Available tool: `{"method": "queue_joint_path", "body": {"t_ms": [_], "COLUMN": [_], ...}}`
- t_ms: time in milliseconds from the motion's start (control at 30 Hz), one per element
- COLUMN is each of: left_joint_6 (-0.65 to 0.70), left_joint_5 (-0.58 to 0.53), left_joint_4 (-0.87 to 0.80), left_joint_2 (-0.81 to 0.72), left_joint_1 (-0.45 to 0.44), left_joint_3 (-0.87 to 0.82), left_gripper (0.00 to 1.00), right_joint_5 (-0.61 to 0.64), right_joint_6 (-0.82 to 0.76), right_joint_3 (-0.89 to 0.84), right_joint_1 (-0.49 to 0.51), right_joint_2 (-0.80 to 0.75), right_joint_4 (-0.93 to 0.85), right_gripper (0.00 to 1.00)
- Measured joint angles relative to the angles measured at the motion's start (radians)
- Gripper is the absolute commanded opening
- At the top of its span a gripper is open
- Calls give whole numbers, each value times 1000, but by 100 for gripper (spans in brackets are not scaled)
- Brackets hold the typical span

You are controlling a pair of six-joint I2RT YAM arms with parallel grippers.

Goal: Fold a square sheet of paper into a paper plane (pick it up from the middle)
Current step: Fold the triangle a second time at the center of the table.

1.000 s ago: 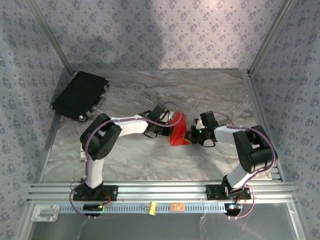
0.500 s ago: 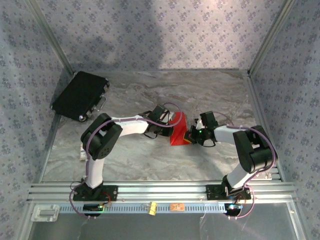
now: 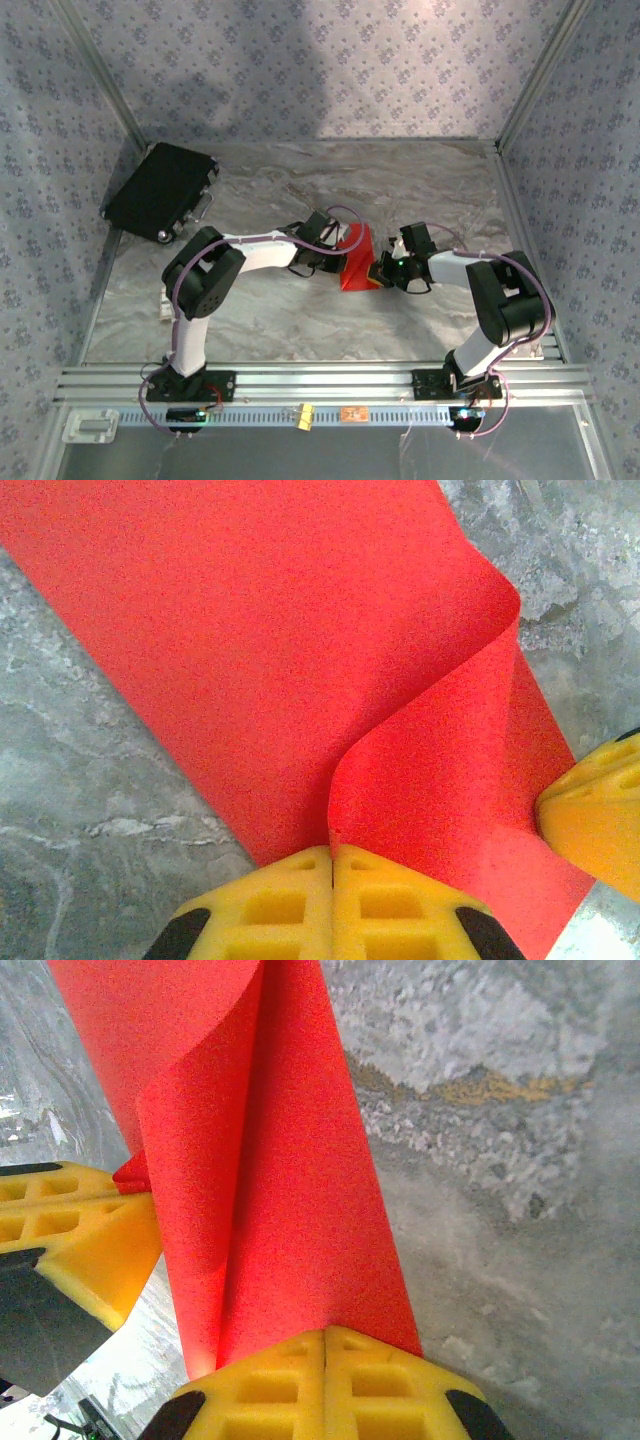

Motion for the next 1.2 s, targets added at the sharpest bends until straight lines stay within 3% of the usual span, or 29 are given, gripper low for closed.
{"method": "queue_joint_path", "body": {"t_ms": [867,1067,1200], "left_joint_6": [0,0,0], "left_joint_5": [0,1,1], "left_joint_4": [7,6,6], "left_joint_2": [2,2,2], "left_joint_1": [0,0,0], "left_joint_3": [0,0,0], "left_gripper": [0,0,0], "right_joint_5": [0,-19,-33], "right_joint_6": [-2,50,93], "right_joint_3": [4,4,5], "right_joint_1": [-8,-14,17], "right_joint_2": [-7,-56,-60], "right_joint_4": [-11,45,104], "right_gripper": [8,0,0]}}
